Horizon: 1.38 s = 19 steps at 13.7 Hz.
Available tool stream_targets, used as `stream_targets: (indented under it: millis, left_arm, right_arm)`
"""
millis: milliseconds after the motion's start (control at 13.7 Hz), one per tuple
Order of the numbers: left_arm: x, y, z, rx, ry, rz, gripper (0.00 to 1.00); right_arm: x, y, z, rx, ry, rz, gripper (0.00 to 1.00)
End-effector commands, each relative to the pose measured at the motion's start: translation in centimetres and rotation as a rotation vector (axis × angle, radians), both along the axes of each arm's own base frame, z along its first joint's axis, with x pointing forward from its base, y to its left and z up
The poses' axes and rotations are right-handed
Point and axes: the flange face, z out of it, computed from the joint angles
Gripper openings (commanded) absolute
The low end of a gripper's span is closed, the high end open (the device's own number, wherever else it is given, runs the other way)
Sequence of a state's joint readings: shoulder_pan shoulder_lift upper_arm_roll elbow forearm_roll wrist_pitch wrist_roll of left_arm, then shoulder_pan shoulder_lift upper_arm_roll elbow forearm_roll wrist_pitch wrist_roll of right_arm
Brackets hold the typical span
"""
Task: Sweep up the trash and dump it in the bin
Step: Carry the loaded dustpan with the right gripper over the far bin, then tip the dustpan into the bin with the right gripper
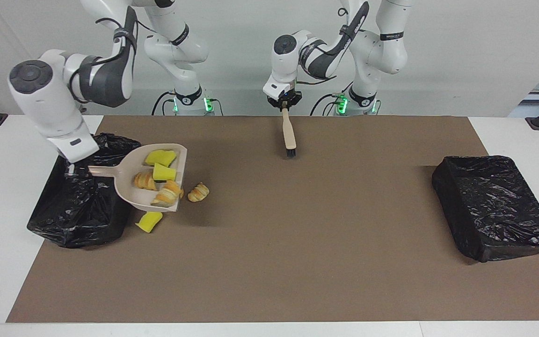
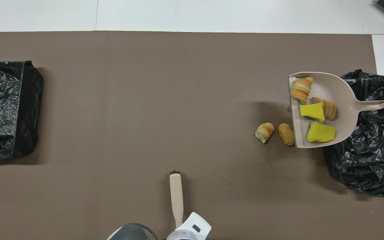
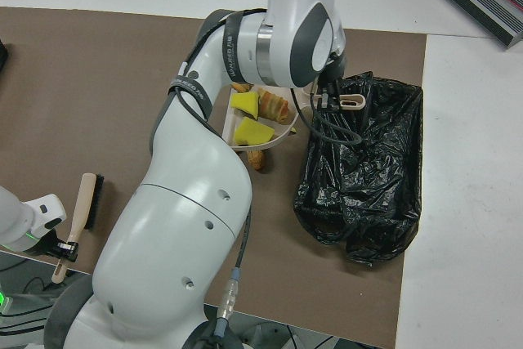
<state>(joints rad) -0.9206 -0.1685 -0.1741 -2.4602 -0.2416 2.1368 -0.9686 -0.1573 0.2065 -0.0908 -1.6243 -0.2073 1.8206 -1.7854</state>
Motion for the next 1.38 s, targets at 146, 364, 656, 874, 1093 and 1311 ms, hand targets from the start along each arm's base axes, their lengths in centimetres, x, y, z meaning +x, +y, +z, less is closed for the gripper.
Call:
stream_targets:
  millis: [146,364,656,874,1093,1311]
  left_arm:
    - [1.2,0.9,-0.5,-0.030,0.014,-0.048,0.49]
    - [3.6,1.3,0.8,-0.057,0.006,-0.041,0.58]
    - [9.2,3.5,4.7,-0.041,-0.057,-0.077,1.00]
    - [15.8,7.4,8.5,0.003,-0.150,-0.099,1.00]
    - [22.9,14.3,11.3,-0.015,-0.213,-0.152,1.00]
    - [30.1,20.5,16.0,-0.057,-0.290,-0.204,1.00]
  right_arm:
    - [-0.3,-8.7,2.2,-0.224,-0.014,0.047,0.00]
    - [-0.5,-10.0,3.0,-0.441,-0.012,-0.011,0.00]
    - [-1.3,-8.1,0.5,-0.649,-0.024,-0.120,0.00]
    - [-1.6,-7.3,0.7,-0.742,-0.006,-0.125,0.00]
    - [-2.2,-7.5,3.6,-0.823,0.030,-0.077,0.00]
    - [-2.6,-7.6,6.5,-0.800,0.027,-0.056,0.00]
